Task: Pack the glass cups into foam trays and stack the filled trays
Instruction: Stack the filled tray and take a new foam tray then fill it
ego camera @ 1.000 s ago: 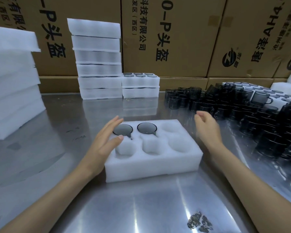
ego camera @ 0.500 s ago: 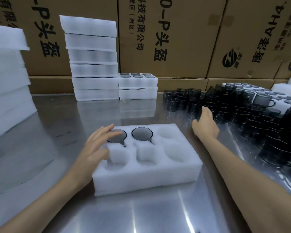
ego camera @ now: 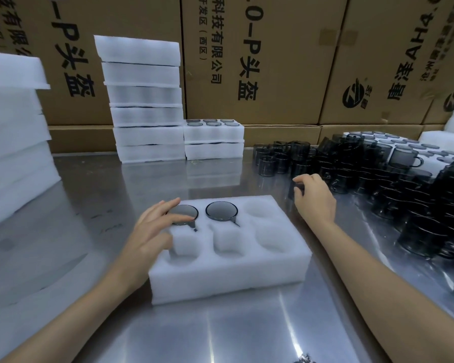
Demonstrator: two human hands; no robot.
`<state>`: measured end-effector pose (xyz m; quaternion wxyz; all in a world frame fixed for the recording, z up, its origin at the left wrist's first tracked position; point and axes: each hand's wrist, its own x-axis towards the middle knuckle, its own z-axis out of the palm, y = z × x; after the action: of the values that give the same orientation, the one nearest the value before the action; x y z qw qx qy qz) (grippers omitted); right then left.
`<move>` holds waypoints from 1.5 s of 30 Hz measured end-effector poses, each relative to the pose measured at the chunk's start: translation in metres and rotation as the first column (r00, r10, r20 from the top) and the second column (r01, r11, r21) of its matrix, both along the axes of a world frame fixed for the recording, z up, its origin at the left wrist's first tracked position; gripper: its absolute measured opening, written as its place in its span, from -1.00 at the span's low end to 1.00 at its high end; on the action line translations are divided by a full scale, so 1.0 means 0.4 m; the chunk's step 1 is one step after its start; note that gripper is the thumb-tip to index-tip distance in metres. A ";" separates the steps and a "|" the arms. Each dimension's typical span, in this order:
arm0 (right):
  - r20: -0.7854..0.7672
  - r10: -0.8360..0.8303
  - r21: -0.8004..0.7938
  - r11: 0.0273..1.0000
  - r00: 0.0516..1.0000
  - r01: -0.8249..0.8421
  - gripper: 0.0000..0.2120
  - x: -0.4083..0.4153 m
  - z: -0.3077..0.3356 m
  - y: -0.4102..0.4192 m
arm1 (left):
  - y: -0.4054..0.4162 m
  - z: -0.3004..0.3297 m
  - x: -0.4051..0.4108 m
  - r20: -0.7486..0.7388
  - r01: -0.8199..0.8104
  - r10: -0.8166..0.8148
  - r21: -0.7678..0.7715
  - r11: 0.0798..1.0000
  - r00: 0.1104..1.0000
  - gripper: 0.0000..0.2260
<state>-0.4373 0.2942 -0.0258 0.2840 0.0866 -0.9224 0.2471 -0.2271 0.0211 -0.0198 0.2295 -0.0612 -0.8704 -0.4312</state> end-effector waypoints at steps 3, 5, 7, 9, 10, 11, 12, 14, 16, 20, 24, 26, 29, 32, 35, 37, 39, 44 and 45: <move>-0.018 0.088 -0.036 0.995 0.996 -0.088 -0.80 0.041 -0.003 -0.007 | 0.004 0.007 0.005 -0.006 -0.005 0.006 0.008 1.000 1.000 -0.65; -0.026 0.133 -0.060 0.989 0.991 -0.134 -0.81 0.071 -0.005 -0.019 | 0.005 0.011 0.007 -0.014 -0.014 0.014 0.004 1.000 1.000 -0.70; -0.027 0.161 -0.070 0.984 0.987 -0.162 -0.82 0.100 -0.004 -0.031 | 0.004 0.014 0.005 -0.020 -0.026 0.026 0.002 1.000 0.999 -0.73; -0.034 0.172 -0.075 0.982 0.985 -0.174 -0.84 0.128 -0.002 -0.040 | -0.005 0.016 0.002 -0.028 -0.035 0.035 0.011 0.999 0.999 -0.72; -0.038 0.167 -0.066 0.983 0.985 -0.169 -0.86 0.140 -0.002 -0.043 | -0.014 0.016 0.002 -0.028 -0.041 0.042 0.022 0.999 0.999 -0.73; -0.034 0.156 -0.049 0.986 0.987 -0.158 -0.89 0.151 -0.001 -0.046 | -0.028 0.016 0.003 -0.025 -0.048 0.049 0.038 0.998 0.998 -0.73; -0.023 0.148 -0.029 0.989 0.989 -0.148 -0.91 0.160 0.001 -0.048 | -0.044 0.017 0.005 -0.018 -0.057 0.058 0.062 0.996 0.998 -0.73; -0.009 0.138 0.005 0.990 0.990 -0.138 -0.94 0.174 0.005 -0.050 | -0.078 0.018 0.010 -0.001 -0.078 0.079 0.119 0.990 0.997 -0.72; -0.033 0.128 0.020 0.992 0.991 -0.127 -0.92 0.185 0.013 -0.050 | -0.102 0.019 0.014 0.017 -0.096 0.094 0.133 0.987 0.995 -0.71; -0.044 0.134 0.044 0.990 0.990 -0.132 -0.92 0.202 0.024 -0.052 | -0.108 0.017 0.014 0.038 -0.082 0.078 0.112 0.990 0.996 -0.72; -0.017 0.194 0.079 0.978 0.981 -0.192 -0.74 0.207 0.031 -0.061 | -0.102 0.018 0.014 0.018 -0.069 0.067 0.106 0.992 0.998 -0.72; 0.068 0.259 0.046 0.964 0.964 -0.262 -0.76 0.203 0.029 -0.061 | -0.100 0.019 0.014 0.021 -0.065 0.064 0.099 0.993 0.998 -0.72; 0.296 0.364 -0.080 0.931 0.883 -0.357 -0.86 0.191 0.027 -0.050 | -0.098 0.018 0.014 0.026 -0.074 0.072 0.097 0.992 0.997 -0.72; 0.340 0.412 -0.144 0.911 0.846 -0.386 -0.63 0.187 0.033 -0.044 | -0.094 0.018 0.016 0.018 -0.082 0.080 0.103 0.991 0.997 -0.73; 0.272 0.311 -0.132 0.949 0.911 -0.285 -0.43 0.199 0.042 -0.045 | -0.088 0.020 0.016 0.009 -0.083 0.083 0.085 0.993 0.997 -0.73; 0.180 0.232 -0.190 0.962 0.956 -0.198 -0.43 0.211 0.054 -0.052 | -0.082 0.021 0.015 0.011 -0.085 0.084 0.075 0.994 0.996 -0.73; 0.045 0.222 -0.320 0.927 0.974 -0.197 -0.50 0.227 0.073 -0.068 | -0.076 0.019 0.014 0.010 -0.090 0.089 0.054 0.994 0.996 -0.73; -0.076 0.424 -0.407 0.813 0.902 -0.416 -0.42 0.284 0.115 -0.151 | -0.070 0.015 0.013 0.018 -0.101 0.101 0.035 0.994 0.995 -0.73; -0.055 0.474 -0.381 0.803 0.879 -0.458 -0.40 0.292 0.116 -0.168 | -0.070 0.015 0.013 0.025 -0.101 0.100 0.040 0.994 0.995 -0.72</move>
<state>-0.3207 0.2268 0.0208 0.2060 0.2479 -0.8123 0.4860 -0.2220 -0.0070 -0.0138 0.2423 -0.0076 -0.8659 -0.4376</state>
